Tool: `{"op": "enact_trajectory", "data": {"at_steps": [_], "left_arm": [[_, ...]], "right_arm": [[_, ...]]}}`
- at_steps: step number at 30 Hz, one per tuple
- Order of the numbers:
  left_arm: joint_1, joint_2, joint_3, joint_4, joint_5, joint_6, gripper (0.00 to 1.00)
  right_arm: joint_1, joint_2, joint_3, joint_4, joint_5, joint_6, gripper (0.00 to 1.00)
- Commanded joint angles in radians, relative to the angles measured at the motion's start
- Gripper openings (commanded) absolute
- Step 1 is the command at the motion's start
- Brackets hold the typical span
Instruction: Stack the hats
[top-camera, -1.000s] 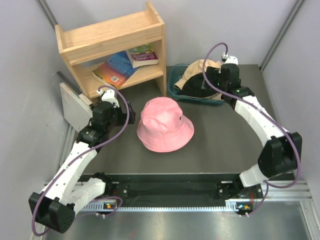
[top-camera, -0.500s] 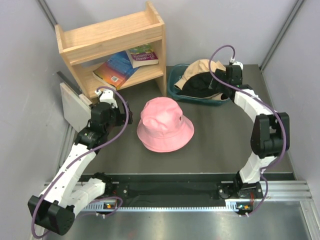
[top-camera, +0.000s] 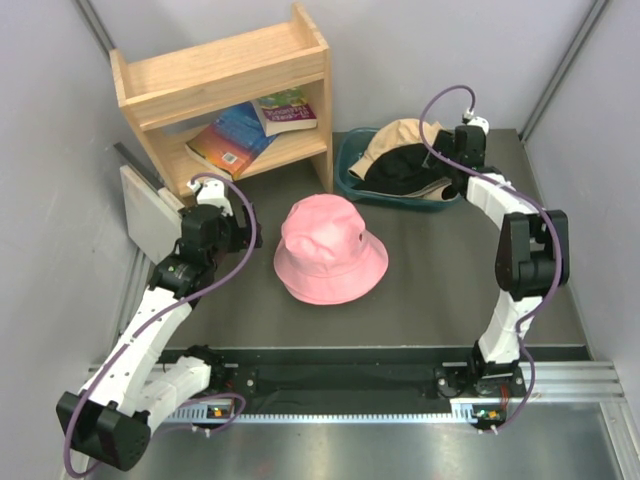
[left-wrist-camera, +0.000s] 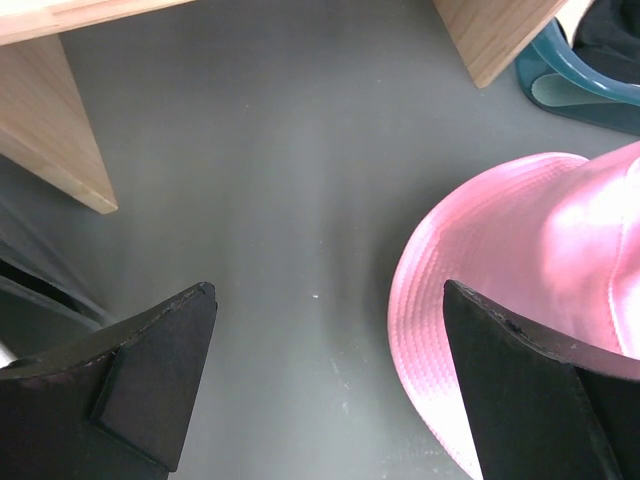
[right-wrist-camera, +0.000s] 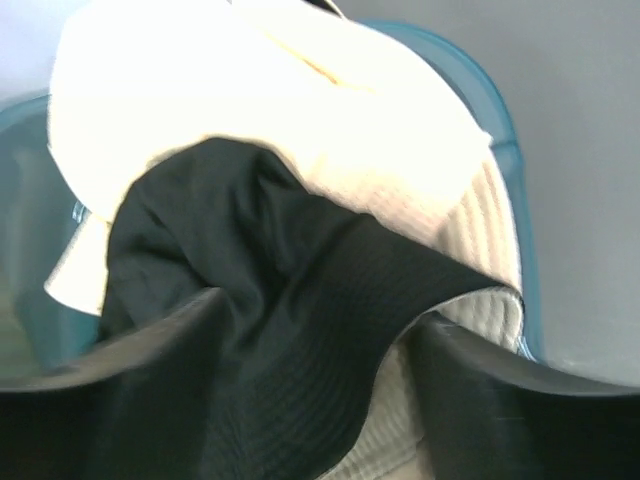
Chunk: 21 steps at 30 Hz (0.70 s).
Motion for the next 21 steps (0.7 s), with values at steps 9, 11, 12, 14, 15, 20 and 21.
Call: {"op": "enact_trajectory", "data": {"at_steps": [9,11,12,14,15,20,21], "left_arm": [[0.012,-0.027,0.021,0.05,0.028,0.026,0.99],[0.012,-0.036,0.018,0.085,0.112,0.035,0.97],[0.012,-0.038,0.016,0.13,0.14,0.034,0.97],[0.012,-0.024,0.019,0.183,0.223,0.029,0.95],[0.012,-0.015,0.039,0.216,0.241,0.023,0.95],[-0.095,0.081,0.136,0.332,0.271,0.014,0.91],[-0.135,0.101,0.183,0.345,0.245,0.029,0.91]], "right_arm": [[-0.009,-0.084,0.008,0.268,-0.293,0.118,0.0],[0.009,-0.167,-0.006,0.291,-0.316,0.138,0.0],[0.028,-0.192,-0.007,0.293,-0.322,0.141,0.0],[0.052,-0.267,0.008,0.279,-0.336,0.135,0.0],[0.077,-0.29,0.012,0.272,-0.338,0.132,0.0],[0.158,-0.44,0.042,0.196,-0.295,0.095,0.0],[0.183,-0.459,0.042,0.184,-0.286,0.094,0.0]]}}
